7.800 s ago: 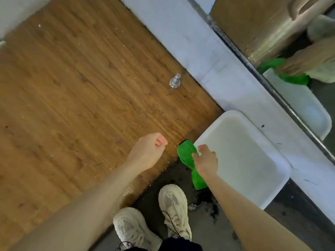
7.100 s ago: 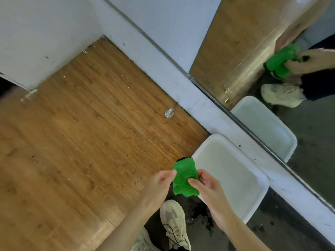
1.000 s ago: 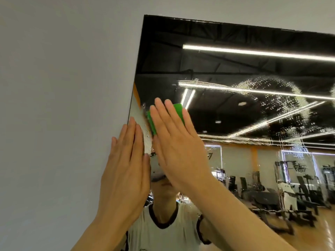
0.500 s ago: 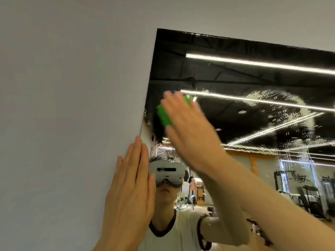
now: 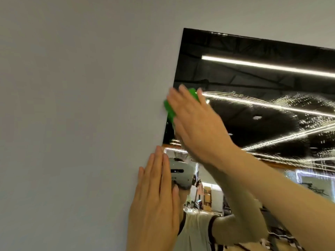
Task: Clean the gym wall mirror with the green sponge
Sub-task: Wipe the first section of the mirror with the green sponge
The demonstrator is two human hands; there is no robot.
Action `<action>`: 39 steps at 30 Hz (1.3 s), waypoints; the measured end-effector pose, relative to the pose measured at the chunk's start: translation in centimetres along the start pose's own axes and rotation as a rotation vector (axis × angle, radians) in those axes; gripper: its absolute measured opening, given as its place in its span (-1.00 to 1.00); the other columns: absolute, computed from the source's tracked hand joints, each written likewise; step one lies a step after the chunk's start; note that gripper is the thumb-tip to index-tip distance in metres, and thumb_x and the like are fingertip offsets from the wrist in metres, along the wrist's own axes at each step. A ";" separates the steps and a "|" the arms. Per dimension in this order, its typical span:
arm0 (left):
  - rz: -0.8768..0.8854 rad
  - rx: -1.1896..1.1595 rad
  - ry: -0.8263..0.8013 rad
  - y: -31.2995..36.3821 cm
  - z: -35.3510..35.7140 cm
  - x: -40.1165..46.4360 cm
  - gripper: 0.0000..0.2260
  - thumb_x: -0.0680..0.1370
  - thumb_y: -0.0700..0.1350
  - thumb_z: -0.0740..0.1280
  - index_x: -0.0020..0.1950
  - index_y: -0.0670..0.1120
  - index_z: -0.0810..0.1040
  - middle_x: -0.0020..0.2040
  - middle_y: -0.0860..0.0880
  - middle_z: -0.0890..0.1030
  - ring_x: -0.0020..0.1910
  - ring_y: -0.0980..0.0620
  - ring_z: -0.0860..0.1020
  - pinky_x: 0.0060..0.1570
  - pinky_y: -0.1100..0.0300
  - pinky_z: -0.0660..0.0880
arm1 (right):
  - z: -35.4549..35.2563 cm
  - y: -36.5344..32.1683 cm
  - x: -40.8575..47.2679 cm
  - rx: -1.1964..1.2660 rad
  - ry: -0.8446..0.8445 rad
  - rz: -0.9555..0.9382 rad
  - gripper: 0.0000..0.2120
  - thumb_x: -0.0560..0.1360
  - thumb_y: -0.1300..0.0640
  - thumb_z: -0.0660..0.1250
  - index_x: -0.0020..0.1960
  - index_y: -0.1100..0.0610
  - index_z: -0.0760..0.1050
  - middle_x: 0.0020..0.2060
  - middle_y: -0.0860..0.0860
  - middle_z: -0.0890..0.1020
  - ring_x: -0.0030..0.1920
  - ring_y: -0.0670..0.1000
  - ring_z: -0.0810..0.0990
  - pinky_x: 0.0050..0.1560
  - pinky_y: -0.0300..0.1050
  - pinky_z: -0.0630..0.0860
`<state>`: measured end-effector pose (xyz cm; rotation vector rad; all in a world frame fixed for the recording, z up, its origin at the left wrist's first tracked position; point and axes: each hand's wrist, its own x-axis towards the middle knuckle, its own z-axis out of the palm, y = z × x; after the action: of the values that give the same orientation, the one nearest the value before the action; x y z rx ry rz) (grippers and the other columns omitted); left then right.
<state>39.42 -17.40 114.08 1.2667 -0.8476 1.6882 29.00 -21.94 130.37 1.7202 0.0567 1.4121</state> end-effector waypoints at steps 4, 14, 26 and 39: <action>0.019 0.011 0.031 -0.1 -0.1 -0.1 -0.46 0.75 0.07 -0.18 0.50 -0.26 0.29 0.62 -0.11 0.15 0.62 0.15 -0.16 0.54 0.17 -0.04 | 0.4 -0.7 0.8 -0.005 0.045 0.092 -0.46 0.65 0.00 -0.09 0.56 0.17 0.28 0.54 0.11 0.33 0.58 0.14 0.19 0.58 0.18 -0.11; 0.089 0.105 0.029 -0.3 -1.1 -2.5 -0.48 0.75 0.04 -0.17 0.65 -0.21 0.01 0.57 -0.15 0.20 0.64 0.02 -0.08 0.55 0.09 -0.04 | -0.1 -0.2 2.2 0.014 -0.004 0.092 -0.43 0.64 -0.02 -0.12 0.56 0.19 0.27 0.53 0.14 0.35 0.57 0.16 0.23 0.57 0.13 -0.04; 0.064 0.129 -0.126 0.3 -3.1 -2.9 -0.50 0.74 -0.01 -0.17 0.57 -0.28 0.17 0.59 -0.22 0.14 0.56 -0.16 0.14 0.55 0.01 -0.02 | -0.3 -1.3 -2.6 -0.007 -0.007 0.048 -0.50 0.67 0.03 0.01 0.57 0.17 0.22 0.54 0.14 0.30 0.57 0.14 0.22 0.58 0.14 0.00; 0.001 0.001 -0.182 2.9 -3.2 -2.9 -0.46 0.73 0.10 -0.13 0.61 -0.18 0.13 0.63 -0.17 0.14 0.60 -0.13 0.10 0.56 0.03 -0.02 | -0.9 1.1 -5.8 -0.006 -0.012 0.223 -0.47 0.66 -0.01 -0.05 0.59 0.15 0.14 0.57 0.14 0.24 0.59 0.12 0.12 0.59 0.03 -0.20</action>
<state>35.89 -16.46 110.32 1.4371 -0.9543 1.5912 25.72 -25.25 126.58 1.7729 -0.1500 1.5599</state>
